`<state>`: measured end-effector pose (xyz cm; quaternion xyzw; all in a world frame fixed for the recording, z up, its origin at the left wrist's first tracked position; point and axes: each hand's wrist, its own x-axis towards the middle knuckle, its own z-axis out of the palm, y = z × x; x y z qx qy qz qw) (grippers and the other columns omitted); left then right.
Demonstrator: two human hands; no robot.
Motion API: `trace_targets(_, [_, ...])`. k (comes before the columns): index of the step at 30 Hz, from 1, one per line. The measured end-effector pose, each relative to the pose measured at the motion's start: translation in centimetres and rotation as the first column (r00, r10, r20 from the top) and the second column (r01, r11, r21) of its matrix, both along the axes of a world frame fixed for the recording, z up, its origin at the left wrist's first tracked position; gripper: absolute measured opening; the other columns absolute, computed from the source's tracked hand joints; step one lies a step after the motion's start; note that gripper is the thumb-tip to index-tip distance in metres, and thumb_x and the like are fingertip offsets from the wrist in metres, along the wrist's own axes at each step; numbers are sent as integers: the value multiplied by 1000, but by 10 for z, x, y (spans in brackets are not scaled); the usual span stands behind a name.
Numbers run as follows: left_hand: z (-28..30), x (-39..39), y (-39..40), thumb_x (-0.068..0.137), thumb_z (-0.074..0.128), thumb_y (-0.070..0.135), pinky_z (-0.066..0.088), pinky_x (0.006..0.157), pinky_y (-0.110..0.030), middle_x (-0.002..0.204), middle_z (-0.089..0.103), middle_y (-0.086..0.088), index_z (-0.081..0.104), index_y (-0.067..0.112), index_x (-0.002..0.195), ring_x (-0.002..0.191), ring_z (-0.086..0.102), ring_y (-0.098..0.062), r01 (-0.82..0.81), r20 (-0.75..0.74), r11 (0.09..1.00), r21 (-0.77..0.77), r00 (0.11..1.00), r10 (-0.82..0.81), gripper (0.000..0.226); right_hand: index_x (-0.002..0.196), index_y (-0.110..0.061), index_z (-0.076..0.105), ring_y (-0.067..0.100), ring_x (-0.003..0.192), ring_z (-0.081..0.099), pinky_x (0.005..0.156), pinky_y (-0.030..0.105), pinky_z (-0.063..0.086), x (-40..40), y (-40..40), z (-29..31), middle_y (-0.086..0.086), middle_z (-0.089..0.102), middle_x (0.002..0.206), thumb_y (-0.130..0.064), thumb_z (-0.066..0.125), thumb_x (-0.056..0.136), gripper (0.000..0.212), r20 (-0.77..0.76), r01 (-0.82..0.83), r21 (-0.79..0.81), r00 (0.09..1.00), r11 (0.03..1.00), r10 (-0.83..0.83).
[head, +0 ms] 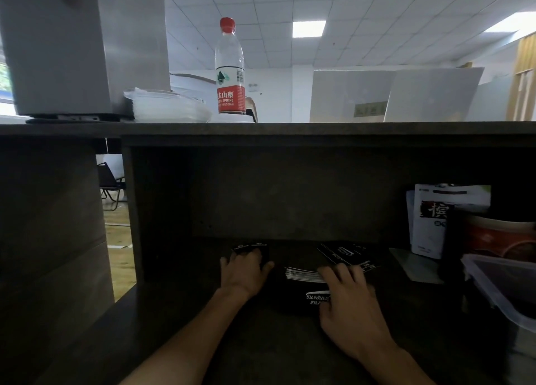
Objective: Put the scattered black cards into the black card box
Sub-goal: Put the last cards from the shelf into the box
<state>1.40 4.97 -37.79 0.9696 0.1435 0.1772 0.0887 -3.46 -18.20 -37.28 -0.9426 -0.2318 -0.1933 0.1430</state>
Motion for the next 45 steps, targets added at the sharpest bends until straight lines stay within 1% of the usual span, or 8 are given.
trace_targets(13, [17, -16, 12, 80, 67, 43, 28, 111, -42, 143, 41, -11, 40, 16, 141, 134, 37, -30, -171, -114, 893, -416, 984, 135, 72, 146, -35, 28, 12, 131, 24, 109, 38, 36, -3, -1, 0, -10, 33, 140, -38, 53, 89, 62, 13, -12, 24, 1000, 1000, 11])
trace_targets(18, [28, -26, 2, 86, 63, -4, 53, 87, -22, 97, 74, -1, 73, 18, 93, 100, 68, -17, 425, 376, 679, -599, 898, -230, 25, 151, -36, 21, 13, 140, 15, 115, 41, 30, -2, -1, 0, -8, 20, 152, -36, 55, 89, 70, -3, -16, 54, 1000, 998, 16])
trace_targets(24, [28, -28, -21, 92, 47, 15, 52, 81, -22, 104, 74, 6, 78, 28, 93, 99, 68, -9, 445, 158, 435, -783, 818, -553, 34, 152, -36, 17, 15, 143, 9, 116, 44, 28, 1, -1, -2, -7, 18, 154, -34, 56, 90, 73, 5, -16, 29, 1000, 999, 16])
trace_targets(26, [23, -21, -17, 95, 46, 19, 54, 82, -31, 93, 75, 1, 76, 22, 87, 90, 69, -13, 359, 162, 522, -774, 909, -384, 31, 148, -36, 25, 13, 135, 20, 113, 40, 32, 1, -1, -2, -9, 30, 144, -36, 54, 90, 65, 12, -16, 35, 1000, 999, 16])
trace_targets(29, [12, -9, 2, 91, 53, 53, 46, 97, -40, 116, 66, -7, 67, 24, 102, 112, 59, -26, -94, 77, 923, -373, 988, 132, 34, 146, -36, 28, 13, 132, 23, 110, 39, 35, 1, -1, -2, -10, 32, 140, -35, 53, 90, 62, 20, -20, 32, 1000, 999, 19])
trace_targets(33, [7, -5, 4, 63, 54, 87, 29, 106, -44, 142, 43, -14, 52, 16, 132, 131, 37, -33, -360, -80, 912, -198, 933, 351, 100, 147, -36, 27, 13, 133, 22, 111, 40, 35, 0, -1, 0, -9, 31, 142, -35, 53, 91, 62, 15, -18, 20, 1000, 1000, 18])
trace_targets(41, [16, -2, 13, 85, 66, 40, 27, 110, -44, 146, 39, -12, 49, 17, 134, 134, 34, -32, -281, -135, 868, -409, 960, 247, 57, 146, -36, 29, 13, 134, 24, 111, 40, 34, -2, -1, 1, -9, 33, 142, -36, 54, 90, 61, 10, -11, 20, 1000, 1000, 11])
trace_targets(45, [14, -13, 13, 76, 61, 66, 24, 111, -47, 149, 32, -14, 51, 21, 133, 137, 28, -35, -317, -156, 900, -298, 947, 281, 73, 145, -36, 29, 14, 133, 24, 111, 40, 34, -2, 0, 1, -8, 33, 141, -37, 54, 90, 60, 8, 0, 17, 1000, 1000, 0])
